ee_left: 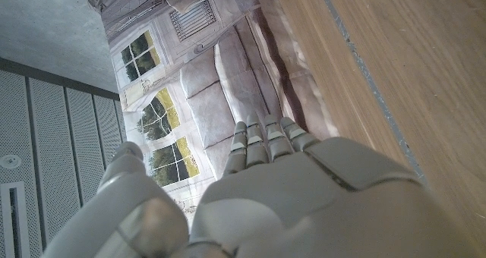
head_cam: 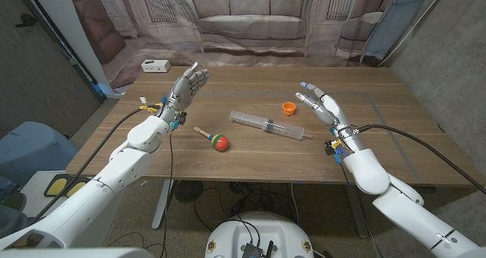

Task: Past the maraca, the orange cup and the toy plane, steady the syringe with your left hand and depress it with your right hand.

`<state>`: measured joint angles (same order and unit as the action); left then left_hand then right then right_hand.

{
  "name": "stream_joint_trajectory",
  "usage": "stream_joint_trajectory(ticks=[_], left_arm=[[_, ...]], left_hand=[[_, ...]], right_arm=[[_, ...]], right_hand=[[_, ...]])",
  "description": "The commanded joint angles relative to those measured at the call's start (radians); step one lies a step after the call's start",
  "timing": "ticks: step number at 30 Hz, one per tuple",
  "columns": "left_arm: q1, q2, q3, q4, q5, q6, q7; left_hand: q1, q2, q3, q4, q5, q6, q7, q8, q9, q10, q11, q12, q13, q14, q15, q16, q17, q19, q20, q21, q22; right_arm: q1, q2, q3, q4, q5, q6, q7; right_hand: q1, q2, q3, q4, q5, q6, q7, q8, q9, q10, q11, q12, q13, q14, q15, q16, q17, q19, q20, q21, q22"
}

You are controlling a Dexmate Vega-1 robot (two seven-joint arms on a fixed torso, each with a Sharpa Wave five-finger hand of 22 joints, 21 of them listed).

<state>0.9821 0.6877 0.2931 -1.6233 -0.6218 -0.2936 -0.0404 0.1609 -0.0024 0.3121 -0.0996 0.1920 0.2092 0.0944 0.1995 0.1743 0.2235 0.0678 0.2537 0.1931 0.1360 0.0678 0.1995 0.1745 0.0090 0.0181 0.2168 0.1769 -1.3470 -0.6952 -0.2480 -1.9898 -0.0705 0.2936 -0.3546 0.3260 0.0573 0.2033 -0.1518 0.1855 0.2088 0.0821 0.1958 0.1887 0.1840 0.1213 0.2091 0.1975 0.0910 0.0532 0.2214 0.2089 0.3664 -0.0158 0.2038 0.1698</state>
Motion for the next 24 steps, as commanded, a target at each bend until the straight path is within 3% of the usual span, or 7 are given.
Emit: stream_joint_trajectory(ticks=[1,18,24], left_arm=[[-0.017,-0.005,0.011,0.01,0.001,-0.006,-0.021],[0.0,-0.019,0.003,0.037,-0.006,-0.036,-0.014],[0.028,-0.016,-0.016,0.011,-0.016,-0.031,0.018]], left_hand=[[0.01,-0.003,0.003,-0.005,0.0,0.005,-0.001,-0.002,0.005,0.0,0.0,-0.005,0.002,0.004,-0.002,-0.001,0.004,-0.001,0.003,-0.001,0.002],[0.011,0.0,0.003,-0.006,-0.002,0.003,-0.004,-0.005,0.005,0.002,-0.001,-0.009,0.003,0.004,-0.002,-0.004,0.004,-0.004,0.008,-0.006,0.002],[0.011,0.0,0.003,-0.007,-0.002,0.003,-0.004,-0.005,0.005,0.002,-0.001,-0.01,0.003,0.003,-0.002,-0.005,0.004,-0.004,0.011,-0.007,0.002]], right_arm=[[-0.023,-0.011,-0.003,-0.069,-0.141,-0.104,-0.053],[0.05,-0.051,-0.083,-0.116,-0.284,-0.318,-0.015],[0.081,-0.064,-0.112,-0.109,-0.298,-0.363,0.0]], right_hand=[[0.013,-0.001,0.006,-0.002,-0.002,-0.001,-0.006,0.001,0.001,0.005,-0.004,0.001,0.004,0.007,0.003,-0.001,0.003,0.004,0.0,-0.002,0.003],[0.027,-0.001,0.01,-0.005,-0.002,-0.009,-0.018,-0.002,0.001,-0.008,-0.011,-0.005,0.004,-0.003,-0.004,-0.008,0.001,-0.008,-0.002,-0.007,0.003],[0.041,0.002,0.014,-0.004,-0.002,-0.019,-0.017,-0.004,0.001,-0.062,-0.013,-0.022,0.004,-0.042,0.001,-0.022,0.001,-0.041,-0.001,-0.018,0.003]])
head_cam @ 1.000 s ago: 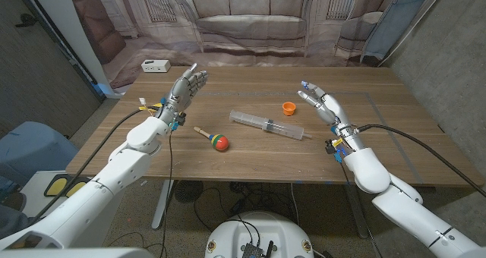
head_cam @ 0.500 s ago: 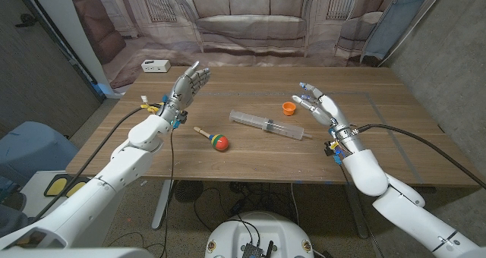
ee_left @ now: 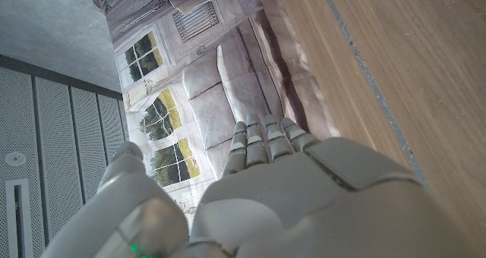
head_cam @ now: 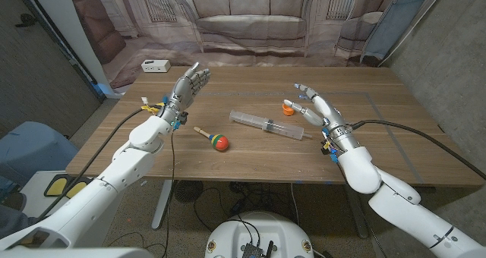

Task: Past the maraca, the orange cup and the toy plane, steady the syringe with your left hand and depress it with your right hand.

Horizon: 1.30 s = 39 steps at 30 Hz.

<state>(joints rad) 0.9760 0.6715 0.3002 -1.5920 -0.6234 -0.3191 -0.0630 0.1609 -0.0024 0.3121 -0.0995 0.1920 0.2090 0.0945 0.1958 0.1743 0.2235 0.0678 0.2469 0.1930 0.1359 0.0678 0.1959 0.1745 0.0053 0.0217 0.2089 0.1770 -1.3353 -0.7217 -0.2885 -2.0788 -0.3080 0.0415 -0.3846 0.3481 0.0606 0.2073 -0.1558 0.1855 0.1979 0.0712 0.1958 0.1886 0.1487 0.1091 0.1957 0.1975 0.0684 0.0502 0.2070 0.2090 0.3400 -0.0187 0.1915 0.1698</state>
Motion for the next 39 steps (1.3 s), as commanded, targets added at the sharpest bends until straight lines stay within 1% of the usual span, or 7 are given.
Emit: stream_joint_trajectory(ticks=[1,7,14,23,31,36,39], left_arm=[[0.036,0.004,-0.026,-0.024,-0.015,-0.007,0.04],[0.041,0.014,-0.036,-0.034,-0.001,-0.009,0.052],[0.039,0.011,-0.038,-0.028,0.0,-0.016,0.049],[0.027,0.009,-0.031,-0.017,-0.002,-0.016,0.031],[0.028,0.005,-0.023,-0.014,-0.004,-0.011,0.03],[0.037,0.006,-0.024,-0.022,-0.003,-0.006,0.039],[0.04,0.008,-0.025,-0.027,0.0,-0.003,0.045]], left_hand=[[0.011,0.0,0.003,-0.007,-0.002,0.004,-0.005,-0.002,0.005,0.002,-0.001,-0.004,0.003,0.004,-0.001,-0.001,0.004,-0.001,0.008,0.001,0.002],[0.011,0.0,0.002,-0.007,-0.003,0.004,-0.004,-0.002,0.005,0.003,-0.002,-0.005,0.003,0.004,-0.002,-0.002,0.004,0.0,0.009,0.0,0.002],[0.011,0.001,0.002,-0.007,-0.003,0.004,-0.006,-0.003,0.005,0.003,-0.003,-0.006,0.003,0.005,-0.003,-0.002,0.004,0.0,0.011,-0.001,0.002],[0.011,0.001,0.001,-0.007,-0.003,0.005,-0.005,-0.003,0.005,0.005,-0.001,-0.007,0.003,0.007,-0.001,-0.002,0.004,0.001,0.012,-0.001,0.002],[0.011,0.002,0.001,-0.008,-0.003,0.005,-0.005,-0.004,0.005,0.005,-0.003,-0.008,0.003,0.007,-0.001,-0.003,0.004,0.001,0.017,-0.002,0.002],[0.011,0.002,0.001,-0.008,-0.003,0.005,-0.006,-0.004,0.005,0.007,-0.005,-0.009,0.003,0.008,-0.001,-0.003,0.004,0.001,0.02,-0.003,0.002],[0.011,0.003,0.0,-0.008,-0.004,0.005,-0.007,-0.004,0.005,0.007,-0.007,-0.009,0.003,0.009,-0.001,-0.003,0.004,0.0,0.023,-0.003,0.002]], right_arm=[[0.073,-0.04,-0.077,-0.019,-0.067,-0.12,0.03],[0.095,-0.047,-0.095,-0.009,-0.07,-0.145,0.026],[0.114,-0.065,-0.114,-0.003,-0.061,-0.161,0.041],[0.144,-0.1,-0.141,-0.018,-0.073,-0.215,0.088],[0.169,-0.122,-0.162,-0.026,-0.083,-0.26,0.12],[0.187,-0.134,-0.178,-0.025,-0.091,-0.282,0.141],[0.197,-0.139,-0.188,-0.023,-0.096,-0.292,0.151]], right_hand=[[0.023,-0.001,0.011,-0.001,-0.002,-0.013,-0.007,-0.005,0.002,-0.035,-0.003,-0.01,0.004,-0.03,0.008,-0.011,0.001,-0.021,0.004,-0.007,0.003],[0.034,0.002,0.016,-0.001,-0.003,-0.018,-0.023,-0.005,0.002,-0.048,-0.004,-0.008,0.005,-0.052,0.007,-0.016,0.001,-0.055,0.008,-0.014,0.003],[0.039,0.001,0.016,0.003,-0.005,0.04,-0.035,0.017,0.005,-0.037,0.0,0.004,0.006,-0.074,0.013,-0.016,0.001,-0.097,0.019,-0.016,0.003],[0.059,0.003,0.023,-0.003,-0.003,0.011,-0.014,0.003,0.006,-0.031,-0.001,0.007,0.007,-0.067,0.003,-0.01,-0.001,-0.079,-0.011,-0.003,0.002],[0.082,-0.001,0.03,-0.007,-0.003,-0.043,-0.041,-0.012,0.006,-0.044,-0.002,0.005,0.007,-0.043,-0.004,0.0,-0.003,-0.057,-0.009,0.006,0.001],[0.089,-0.003,0.031,-0.008,-0.004,-0.057,-0.037,-0.014,0.006,-0.048,-0.012,0.004,0.006,-0.04,-0.006,0.001,-0.004,-0.054,-0.009,0.006,0.001],[0.092,-0.006,0.031,-0.008,-0.004,-0.066,-0.023,-0.015,0.006,-0.048,-0.012,0.004,0.006,-0.04,-0.005,0.0,-0.004,-0.054,-0.01,0.005,0.001]])
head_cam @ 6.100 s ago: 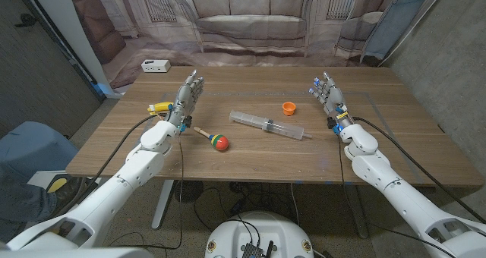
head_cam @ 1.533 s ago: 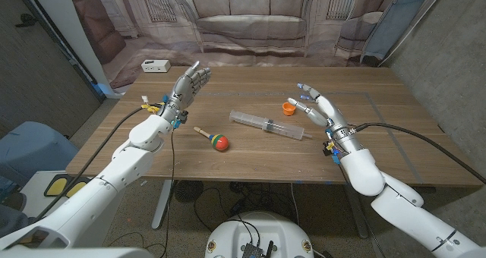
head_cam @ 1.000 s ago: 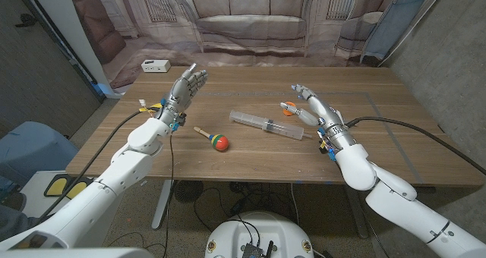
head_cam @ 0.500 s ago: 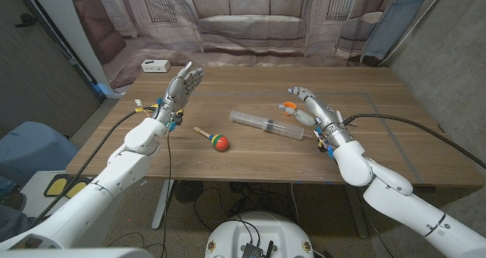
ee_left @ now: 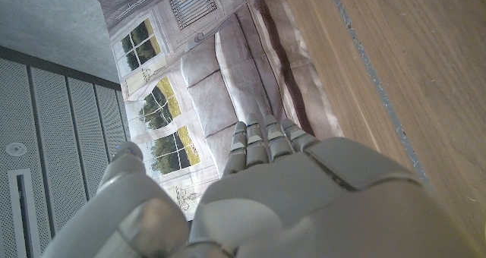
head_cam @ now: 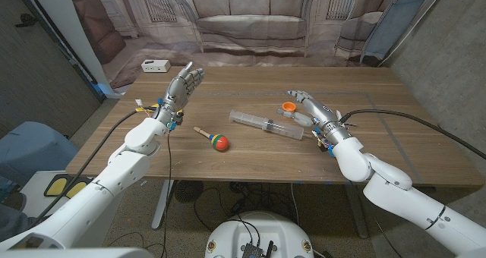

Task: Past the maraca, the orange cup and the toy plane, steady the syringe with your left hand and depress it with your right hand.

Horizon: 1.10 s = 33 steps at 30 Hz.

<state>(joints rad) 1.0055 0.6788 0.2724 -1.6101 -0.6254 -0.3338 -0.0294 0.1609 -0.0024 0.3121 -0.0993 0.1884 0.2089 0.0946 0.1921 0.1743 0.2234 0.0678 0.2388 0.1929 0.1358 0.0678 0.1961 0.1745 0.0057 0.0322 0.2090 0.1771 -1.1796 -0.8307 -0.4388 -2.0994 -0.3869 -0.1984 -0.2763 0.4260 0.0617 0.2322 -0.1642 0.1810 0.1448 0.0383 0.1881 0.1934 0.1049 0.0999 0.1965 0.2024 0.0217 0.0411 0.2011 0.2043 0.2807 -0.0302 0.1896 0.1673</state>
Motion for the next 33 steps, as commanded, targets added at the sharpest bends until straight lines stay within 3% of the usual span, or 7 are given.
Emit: stream_joint_trajectory(ticks=[1,9,14,24,33], left_arm=[[0.011,0.001,0.003,-0.012,0.004,0.013,0.014],[0.01,0.01,0.001,-0.029,0.013,0.027,0.027],[0.002,0.011,0.001,-0.028,0.013,0.033,0.025],[-0.008,0.008,0.003,-0.014,0.01,0.03,0.015],[-0.013,0.001,0.003,0.002,0.004,0.021,0.008]], left_hand=[[0.011,0.003,0.0,-0.008,0.0,0.005,-0.007,0.0,0.005,0.007,-0.007,-0.001,0.003,0.009,-0.001,-0.003,0.004,0.0,0.013,-0.004,0.002],[0.011,0.003,0.0,-0.008,0.0,0.007,-0.008,0.0,0.005,0.008,-0.005,-0.002,0.003,0.009,-0.004,-0.003,0.004,0.0,0.016,-0.004,0.002],[0.011,0.004,0.0,-0.008,0.0,0.008,-0.008,0.0,0.005,0.009,-0.005,-0.003,0.003,0.009,-0.003,-0.004,0.004,0.0,0.017,-0.005,0.002],[0.013,0.007,0.001,-0.009,0.0,0.012,-0.007,0.001,0.005,0.01,-0.004,-0.004,0.003,0.01,-0.002,-0.004,0.004,0.0,0.018,-0.005,0.002],[0.014,0.01,0.002,-0.009,0.0,0.013,-0.008,0.001,0.005,0.012,-0.004,-0.005,0.003,0.012,-0.002,-0.004,0.004,0.0,0.019,-0.006,0.003]], right_arm=[[0.045,-0.032,-0.041,-0.001,-0.019,-0.054,0.043],[0.07,-0.041,-0.063,0.014,-0.026,-0.059,0.06],[0.089,-0.043,-0.082,0.015,-0.043,-0.078,0.076],[0.112,-0.046,-0.1,0.014,-0.037,-0.101,0.111],[0.129,-0.051,-0.119,0.006,-0.053,-0.135,0.134]], right_hand=[[0.015,-0.007,0.006,0.0,0.0,-0.015,0.012,-0.008,0.001,-0.005,-0.001,0.003,0.001,0.006,0.004,0.006,0.0,0.005,0.002,0.007,0.004],[0.021,-0.009,0.007,0.0,0.0,-0.031,0.015,-0.01,0.001,-0.008,0.0,0.002,0.001,0.005,0.006,0.005,0.0,0.003,0.005,0.006,0.004],[0.029,-0.014,0.007,0.001,-0.001,-0.013,-0.004,0.003,0.001,0.007,-0.002,0.009,0.0,0.022,0.005,0.011,0.0,0.005,0.011,0.006,0.004],[0.043,-0.021,0.007,0.008,0.0,0.026,-0.003,0.02,0.001,0.072,-0.008,0.026,-0.001,0.119,-0.007,0.045,0.005,0.09,0.012,0.031,0.006],[0.05,-0.02,0.006,0.012,0.0,0.065,0.005,0.031,0.003,0.114,-0.002,0.036,0.0,0.165,-0.009,0.062,0.013,0.14,0.014,0.042,0.008]])
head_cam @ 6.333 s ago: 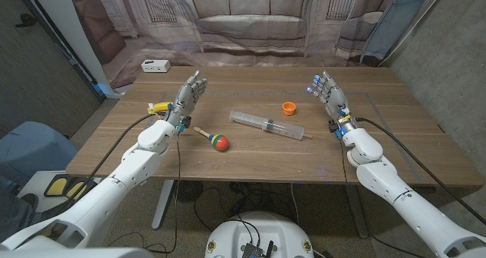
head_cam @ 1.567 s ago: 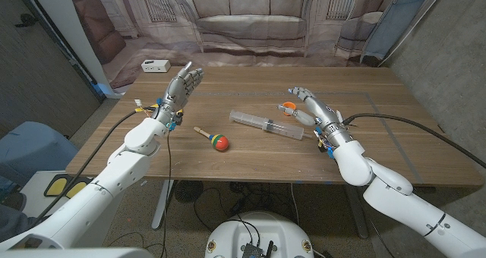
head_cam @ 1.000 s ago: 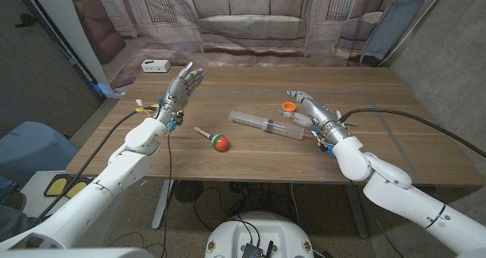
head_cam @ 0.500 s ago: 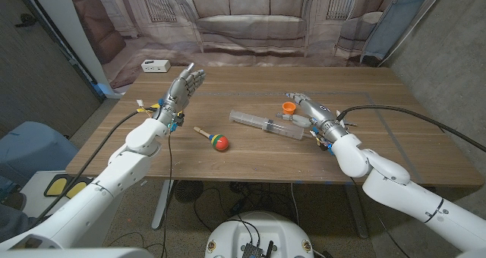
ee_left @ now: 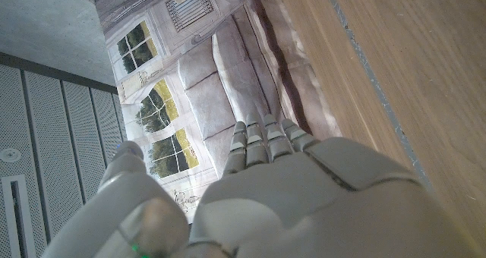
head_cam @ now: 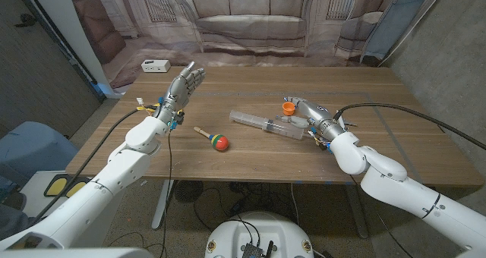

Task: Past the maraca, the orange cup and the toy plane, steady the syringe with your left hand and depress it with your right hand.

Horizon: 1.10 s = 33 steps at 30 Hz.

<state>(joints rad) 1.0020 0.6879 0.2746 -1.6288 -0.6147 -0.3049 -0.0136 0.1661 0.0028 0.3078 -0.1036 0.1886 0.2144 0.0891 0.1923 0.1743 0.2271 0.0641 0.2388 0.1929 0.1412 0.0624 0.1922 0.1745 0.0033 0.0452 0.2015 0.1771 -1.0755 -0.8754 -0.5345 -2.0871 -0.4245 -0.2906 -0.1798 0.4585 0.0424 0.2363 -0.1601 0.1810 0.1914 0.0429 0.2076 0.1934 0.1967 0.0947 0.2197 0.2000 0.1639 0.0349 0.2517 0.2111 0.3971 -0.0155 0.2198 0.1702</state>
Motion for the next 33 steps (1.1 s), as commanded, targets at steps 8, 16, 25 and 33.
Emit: stream_joint_trajectory(ticks=[8,16,25,33], left_arm=[[-0.004,-0.01,-0.004,0.021,-0.008,-0.017,-0.004],[0.005,-0.01,-0.004,0.016,-0.01,-0.014,0.001],[0.009,-0.009,-0.004,0.011,-0.012,-0.01,0.001],[0.013,-0.009,-0.005,0.01,-0.013,-0.015,0.0]], left_hand=[[0.01,0.008,0.007,-0.005,-0.001,0.01,-0.004,0.001,0.005,0.011,-0.001,-0.006,0.003,0.008,0.003,0.0,0.004,0.001,0.007,0.0,0.003],[0.011,0.01,0.007,-0.005,-0.001,0.012,-0.004,0.001,0.005,0.014,-0.001,-0.006,0.003,0.009,0.003,0.0,0.004,0.001,0.008,0.0,0.003],[0.011,0.012,0.008,-0.005,-0.002,0.012,-0.005,0.0,0.005,0.016,0.003,-0.006,0.003,0.01,0.002,-0.001,0.004,0.001,0.01,-0.001,0.003],[0.012,0.013,0.008,-0.006,-0.002,0.014,-0.005,0.0,0.005,0.015,0.001,-0.008,0.003,0.011,0.002,-0.001,0.004,0.001,0.015,-0.001,0.003]], right_arm=[[0.046,-0.011,-0.041,-0.012,-0.015,-0.068,0.08],[0.058,-0.013,-0.055,-0.004,-0.02,-0.071,0.089],[0.088,-0.021,-0.091,-0.012,-0.065,-0.124,0.149],[0.115,-0.017,-0.123,-0.012,-0.101,-0.172,0.194]], right_hand=[[0.037,-0.008,0.004,0.002,0.001,0.054,-0.004,0.02,0.004,0.063,0.007,0.021,0.004,0.047,0.006,0.017,0.009,0.021,0.042,0.002,0.005],[0.05,-0.014,0.006,-0.001,0.001,0.075,-0.01,0.024,0.004,0.078,0.003,0.022,0.005,0.035,0.008,0.007,0.006,-0.012,0.047,-0.016,0.004],[0.072,-0.025,0.009,-0.007,0.003,0.095,-0.021,0.025,0.004,0.08,-0.001,0.018,0.006,0.017,0.007,-0.009,-0.001,-0.046,0.039,-0.03,0.002],[0.091,-0.031,0.013,-0.01,0.006,0.073,-0.021,0.013,0.004,0.052,-0.003,0.003,0.006,0.001,0.004,-0.02,-0.005,-0.044,0.049,-0.029,0.001]])
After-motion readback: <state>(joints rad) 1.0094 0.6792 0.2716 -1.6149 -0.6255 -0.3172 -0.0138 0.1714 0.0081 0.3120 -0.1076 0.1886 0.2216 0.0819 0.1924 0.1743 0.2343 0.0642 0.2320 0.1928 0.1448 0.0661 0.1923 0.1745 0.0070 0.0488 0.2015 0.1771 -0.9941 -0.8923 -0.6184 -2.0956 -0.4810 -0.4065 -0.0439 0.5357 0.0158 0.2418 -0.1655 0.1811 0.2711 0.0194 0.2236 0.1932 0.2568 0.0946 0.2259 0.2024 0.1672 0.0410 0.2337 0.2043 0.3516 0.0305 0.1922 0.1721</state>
